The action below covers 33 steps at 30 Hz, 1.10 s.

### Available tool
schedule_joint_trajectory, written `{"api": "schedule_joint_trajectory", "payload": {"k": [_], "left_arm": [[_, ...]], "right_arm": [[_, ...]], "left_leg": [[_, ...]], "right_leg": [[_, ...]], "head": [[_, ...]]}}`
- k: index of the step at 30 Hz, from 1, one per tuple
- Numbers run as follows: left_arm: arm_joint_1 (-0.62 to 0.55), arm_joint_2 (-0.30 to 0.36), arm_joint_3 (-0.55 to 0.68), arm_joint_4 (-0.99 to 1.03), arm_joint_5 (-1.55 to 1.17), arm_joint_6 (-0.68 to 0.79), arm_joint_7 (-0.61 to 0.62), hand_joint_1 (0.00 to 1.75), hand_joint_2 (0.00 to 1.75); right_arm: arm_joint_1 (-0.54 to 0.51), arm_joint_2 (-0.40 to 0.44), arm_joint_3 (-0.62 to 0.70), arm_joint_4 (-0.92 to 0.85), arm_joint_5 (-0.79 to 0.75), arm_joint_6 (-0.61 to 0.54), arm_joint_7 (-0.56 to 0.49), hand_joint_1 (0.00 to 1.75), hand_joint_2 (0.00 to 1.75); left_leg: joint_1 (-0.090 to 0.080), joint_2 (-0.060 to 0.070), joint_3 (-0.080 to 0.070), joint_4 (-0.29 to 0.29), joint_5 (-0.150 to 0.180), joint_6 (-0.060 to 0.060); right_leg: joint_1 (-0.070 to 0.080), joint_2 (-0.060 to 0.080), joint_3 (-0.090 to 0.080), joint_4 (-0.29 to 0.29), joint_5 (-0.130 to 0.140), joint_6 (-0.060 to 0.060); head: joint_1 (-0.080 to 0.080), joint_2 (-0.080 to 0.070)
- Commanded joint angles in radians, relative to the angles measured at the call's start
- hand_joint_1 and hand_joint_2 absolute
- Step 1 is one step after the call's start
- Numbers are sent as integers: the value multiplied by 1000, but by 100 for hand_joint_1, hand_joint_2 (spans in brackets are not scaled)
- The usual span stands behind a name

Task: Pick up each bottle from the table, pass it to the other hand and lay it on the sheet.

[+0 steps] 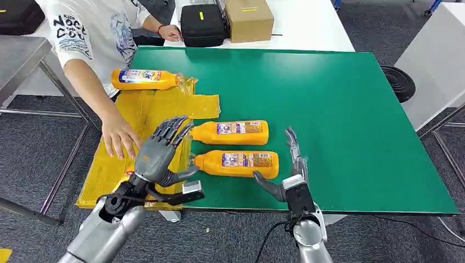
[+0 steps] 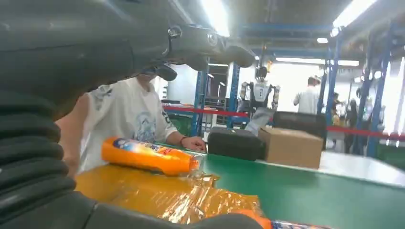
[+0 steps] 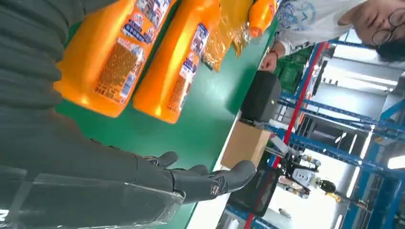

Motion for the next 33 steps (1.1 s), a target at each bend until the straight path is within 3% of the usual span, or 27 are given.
{"api": "schedule_joint_trajectory", "payload": {"k": [1,3,7,12,24,29,33], "left_arm": [[165,-45,166,-211,77,34,11,0,175],[169,-44,175,-211,84,35,2,0,175],[192,-113,276,-212,173,67,-21,0,175],[240,-149,330,-243,181,69,-47,0,175],[235,-171,334,-226,196,50,-73,0,175],[249,-187,349,-215,193,50,-82,0,175],[250,-190,357,-214,193,51,-88,0,175]], "right_arm": [[-31,6,-36,-10,11,4,11,0,175],[-31,6,-36,-13,13,4,13,0,175],[-27,11,-46,-30,18,0,15,0,175],[-51,-3,-39,2,70,22,29,0,175],[-118,-57,-12,111,259,31,113,0,175],[-206,-100,3,227,371,38,141,0,175],[-260,-125,63,321,442,55,154,0,175]], "left_leg": [[0,4,7,1,-4,1],[-1,5,9,1,-5,1],[0,2,3,0,-1,0],[-1,4,10,0,-5,1],[0,2,7,-1,-3,1],[0,4,11,-1,-4,1],[0,4,6,-1,-2,1]], "right_leg": [[0,2,7,0,-3,-2],[0,3,8,0,-3,-3],[0,1,2,0,-1,-1],[0,3,10,0,-3,-2],[1,1,7,-2,-1,-2],[1,2,11,-2,-3,-2],[1,3,6,-2,0,-1]], "head": [[0,0],[-1,0],[0,0],[0,0],[0,0],[0,0],[0,0]]}}
